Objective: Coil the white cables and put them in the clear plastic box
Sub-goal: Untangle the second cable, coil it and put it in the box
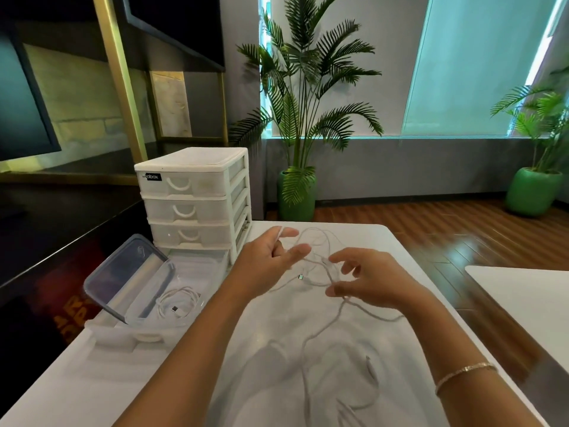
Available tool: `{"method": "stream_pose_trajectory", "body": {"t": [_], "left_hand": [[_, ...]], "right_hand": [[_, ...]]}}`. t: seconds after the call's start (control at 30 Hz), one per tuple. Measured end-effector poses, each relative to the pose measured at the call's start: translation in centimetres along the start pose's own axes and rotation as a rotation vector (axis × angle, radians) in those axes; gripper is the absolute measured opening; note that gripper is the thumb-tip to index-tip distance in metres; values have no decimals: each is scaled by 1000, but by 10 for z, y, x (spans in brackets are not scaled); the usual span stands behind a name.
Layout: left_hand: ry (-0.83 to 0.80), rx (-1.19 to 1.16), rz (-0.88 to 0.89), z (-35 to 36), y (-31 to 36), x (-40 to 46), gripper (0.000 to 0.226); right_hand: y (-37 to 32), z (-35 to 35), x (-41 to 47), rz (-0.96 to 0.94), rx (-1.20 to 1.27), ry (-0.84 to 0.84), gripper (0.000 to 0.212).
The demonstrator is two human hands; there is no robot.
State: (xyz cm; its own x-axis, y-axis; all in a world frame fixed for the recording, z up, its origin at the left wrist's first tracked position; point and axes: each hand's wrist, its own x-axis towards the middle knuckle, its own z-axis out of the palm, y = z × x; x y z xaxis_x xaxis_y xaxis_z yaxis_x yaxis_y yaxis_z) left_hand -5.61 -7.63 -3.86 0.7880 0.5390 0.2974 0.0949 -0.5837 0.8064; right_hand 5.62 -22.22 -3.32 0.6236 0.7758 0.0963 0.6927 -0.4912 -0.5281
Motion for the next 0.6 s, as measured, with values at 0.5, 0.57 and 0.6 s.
{"method": "stream_pose_trajectory", "body": {"t": [0.5,0.57,0.6], "left_hand": [[180,22,133,-29,34,11,16],[275,14,107,-42,33,12,15],[319,27,98,-50,32,12,14]], "right_hand": [[-41,32,-25,236,-46,-141,30],[-38,26,-17,260,27,-60,24],[-37,20,-15,267,83,-15,22]]}}
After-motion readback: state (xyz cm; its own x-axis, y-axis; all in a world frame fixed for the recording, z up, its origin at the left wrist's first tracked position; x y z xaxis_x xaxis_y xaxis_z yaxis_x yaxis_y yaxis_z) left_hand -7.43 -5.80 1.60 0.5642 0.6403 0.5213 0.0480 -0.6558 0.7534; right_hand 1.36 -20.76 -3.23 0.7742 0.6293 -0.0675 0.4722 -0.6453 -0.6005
